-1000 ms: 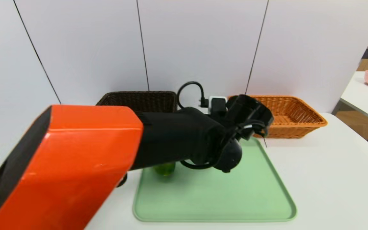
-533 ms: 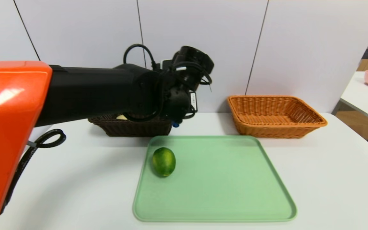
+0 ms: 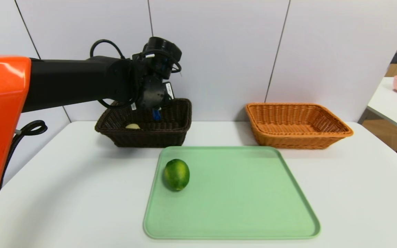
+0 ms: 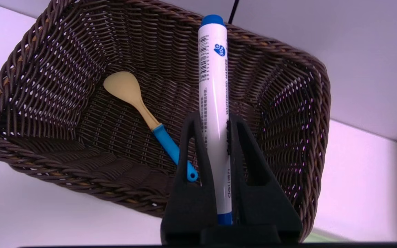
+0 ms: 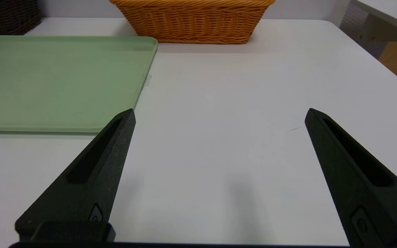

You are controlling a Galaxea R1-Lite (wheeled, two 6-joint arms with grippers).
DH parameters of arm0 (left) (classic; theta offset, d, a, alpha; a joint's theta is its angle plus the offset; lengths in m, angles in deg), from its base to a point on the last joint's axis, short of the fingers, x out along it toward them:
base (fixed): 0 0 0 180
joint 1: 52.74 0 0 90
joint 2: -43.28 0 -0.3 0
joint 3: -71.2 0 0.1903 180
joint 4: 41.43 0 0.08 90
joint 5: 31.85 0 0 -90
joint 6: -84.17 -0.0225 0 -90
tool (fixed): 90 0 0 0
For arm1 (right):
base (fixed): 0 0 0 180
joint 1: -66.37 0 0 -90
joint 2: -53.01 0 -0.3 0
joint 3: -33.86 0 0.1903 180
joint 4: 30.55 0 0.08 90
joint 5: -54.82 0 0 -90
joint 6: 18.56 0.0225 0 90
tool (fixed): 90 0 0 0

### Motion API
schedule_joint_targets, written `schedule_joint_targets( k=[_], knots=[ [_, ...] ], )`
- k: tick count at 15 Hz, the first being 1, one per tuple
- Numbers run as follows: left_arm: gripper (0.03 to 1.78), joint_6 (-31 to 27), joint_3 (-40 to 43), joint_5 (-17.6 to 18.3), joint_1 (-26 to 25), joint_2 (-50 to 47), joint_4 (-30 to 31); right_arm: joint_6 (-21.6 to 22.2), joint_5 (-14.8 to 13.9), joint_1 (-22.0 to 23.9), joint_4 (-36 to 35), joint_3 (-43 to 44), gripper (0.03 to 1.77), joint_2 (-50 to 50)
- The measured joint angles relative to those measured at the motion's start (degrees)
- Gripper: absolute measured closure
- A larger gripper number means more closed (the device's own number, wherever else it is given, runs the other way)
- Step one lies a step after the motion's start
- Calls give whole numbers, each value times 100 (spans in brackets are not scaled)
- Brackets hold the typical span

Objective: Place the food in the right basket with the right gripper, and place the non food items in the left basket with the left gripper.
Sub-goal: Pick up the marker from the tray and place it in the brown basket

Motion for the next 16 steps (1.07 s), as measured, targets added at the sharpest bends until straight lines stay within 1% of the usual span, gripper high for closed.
schedule_joint_targets(
  k=[2, 6, 7, 13, 16],
  knots=[
    [164, 488, -157, 2, -82, 157, -13, 0, 0, 0, 0, 0, 10, 0],
    [164, 1571, -221, -9, -140, 456, -33, -2, -2, 0, 0, 0, 10, 0],
    [164, 1737, -224, -44, -190, 533, -28, 0, -2, 0, 0, 0, 10, 0],
    [164, 2142, -235, -107, -394, 985, 9, 0, -2, 2, 2, 0, 10, 0],
    [164, 2164, -249, -116, -449, 1097, 13, 0, -2, 5, -2, 0, 10, 0]
  ],
)
